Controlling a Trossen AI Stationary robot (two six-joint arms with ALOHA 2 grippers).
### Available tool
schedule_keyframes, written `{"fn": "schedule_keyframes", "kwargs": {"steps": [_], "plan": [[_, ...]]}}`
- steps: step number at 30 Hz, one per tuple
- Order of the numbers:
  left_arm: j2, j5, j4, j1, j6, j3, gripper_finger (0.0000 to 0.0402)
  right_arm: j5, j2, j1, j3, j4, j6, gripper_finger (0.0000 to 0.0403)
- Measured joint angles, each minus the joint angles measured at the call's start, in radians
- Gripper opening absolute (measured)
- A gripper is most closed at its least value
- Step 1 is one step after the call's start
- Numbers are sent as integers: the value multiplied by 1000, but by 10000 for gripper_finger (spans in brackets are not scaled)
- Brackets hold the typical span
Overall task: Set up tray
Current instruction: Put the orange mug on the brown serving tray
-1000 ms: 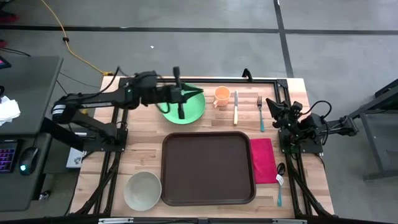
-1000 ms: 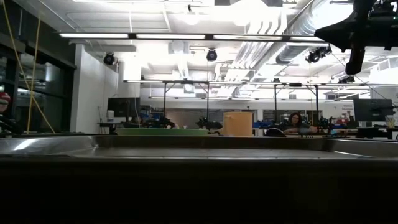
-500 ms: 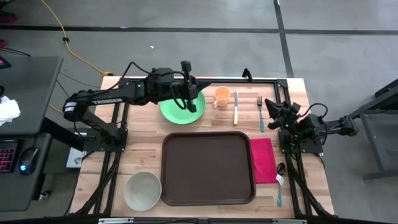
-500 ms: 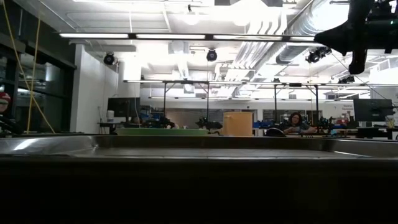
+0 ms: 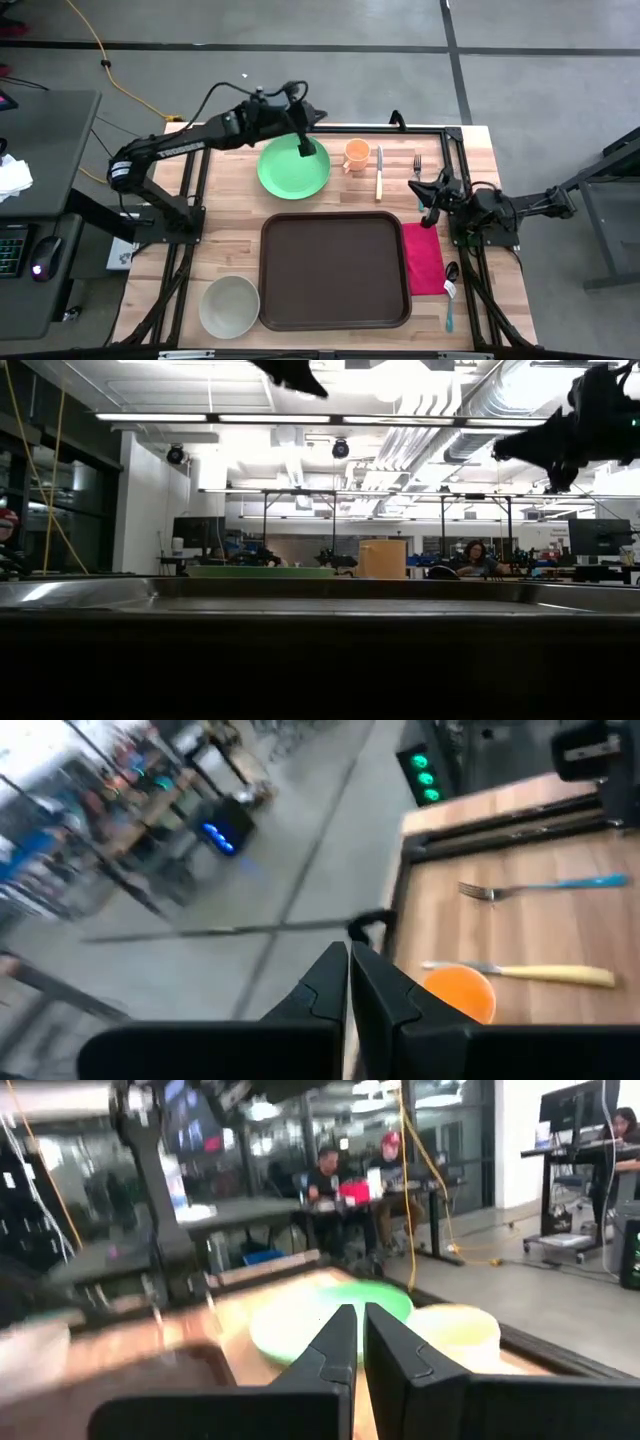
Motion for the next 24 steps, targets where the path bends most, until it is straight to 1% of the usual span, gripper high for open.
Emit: {"fn": "schedule_keyframes", "kwargs": {"steps": [3, 5, 9, 11, 18, 21, 24], "plan": [[53, 116, 36, 19, -3, -1, 46, 2, 8, 0, 0, -8, -8, 0], [102, 143, 77, 19, -4, 0, 46, 6, 9, 0, 0, -12, -10, 0], [182, 136, 141, 19, -4, -2, 46, 25, 11, 0, 0, -14, -3, 0], [203, 146, 163, 31, -9, -1, 46, 32, 15, 0, 1, -15, -2, 0], [268, 147, 184, 75, -102, 0, 46, 36, 19, 0, 1, -19, -1, 0], [296, 145, 199, 91, -109, 0, 46, 41, 19, 0, 1, -20, 0, 0], [321, 120, 243, 97, -130, 0, 46, 41, 19, 0, 1, -21, 0, 0]]}}
